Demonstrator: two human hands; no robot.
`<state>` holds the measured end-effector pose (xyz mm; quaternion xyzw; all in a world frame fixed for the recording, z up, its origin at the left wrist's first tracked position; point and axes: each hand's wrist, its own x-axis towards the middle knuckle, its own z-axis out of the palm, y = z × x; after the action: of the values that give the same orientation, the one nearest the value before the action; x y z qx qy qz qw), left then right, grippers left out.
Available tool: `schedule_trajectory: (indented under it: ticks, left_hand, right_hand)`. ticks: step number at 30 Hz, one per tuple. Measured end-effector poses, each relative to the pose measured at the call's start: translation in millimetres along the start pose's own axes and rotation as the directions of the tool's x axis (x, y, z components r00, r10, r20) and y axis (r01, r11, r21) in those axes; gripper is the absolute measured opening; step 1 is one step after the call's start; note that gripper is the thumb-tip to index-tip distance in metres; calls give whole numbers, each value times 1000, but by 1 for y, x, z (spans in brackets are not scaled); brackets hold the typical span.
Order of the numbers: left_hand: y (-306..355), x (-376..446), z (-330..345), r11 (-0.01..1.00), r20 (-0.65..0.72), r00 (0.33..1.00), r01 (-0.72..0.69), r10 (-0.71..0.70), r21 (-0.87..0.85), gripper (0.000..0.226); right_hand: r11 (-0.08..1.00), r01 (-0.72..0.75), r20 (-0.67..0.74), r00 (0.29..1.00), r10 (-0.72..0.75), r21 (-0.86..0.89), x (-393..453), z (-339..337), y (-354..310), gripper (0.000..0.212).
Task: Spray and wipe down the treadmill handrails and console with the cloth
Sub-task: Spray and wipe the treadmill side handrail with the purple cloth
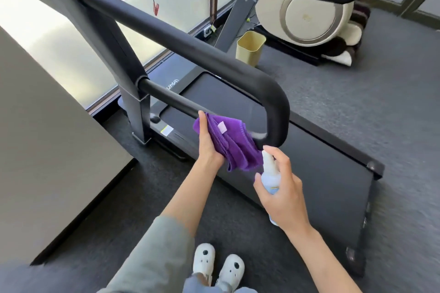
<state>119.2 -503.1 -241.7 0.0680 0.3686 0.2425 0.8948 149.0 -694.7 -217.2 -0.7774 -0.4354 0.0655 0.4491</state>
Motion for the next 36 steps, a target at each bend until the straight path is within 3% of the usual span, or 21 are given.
schedule_trajectory:
  ticks: [3,7,15,20,23,27,31,36]
  left_hand:
    - [6,17,7,995,-66,994,-85,82,-42,71]
    - [-2,21,7,995,-88,993,-81,76,-58,80]
    - [-26,11,8,995,-96,992,-84,78,-55,82]
    - [-47,7,13,989,-79,989,-130,125,-64,67]
    - [-69,-2,20,991,-42,990,-134,134,-12,72]
    - [-93,-15,24,984,-51,984,-175,173,-19,56]
    - [-108,-28,22,972,-30,973,-229,228,-54,69]
    - [-105,-19,27,937,-101,948,-315,302,-151,71]
  right_hand:
    - [1000,2,-63,998,-3,-12,1,-7,1,62]
    - [999,24,-159,987,-19,29,2,-15,5,64]
    - [995,56,-162,986,-43,77,11,-30,31,60]
    - [986,87,-86,993,-75,145,36,-50,58,58]
    - [978,134,-19,991,-133,161,52,-66,74,64]
    - [962,192,90,973,-212,193,71,-81,91,65]
    - [943,209,158,954,-255,259,90,-92,98,65]
    - [931,205,157,953,-261,303,108,-95,94,56]
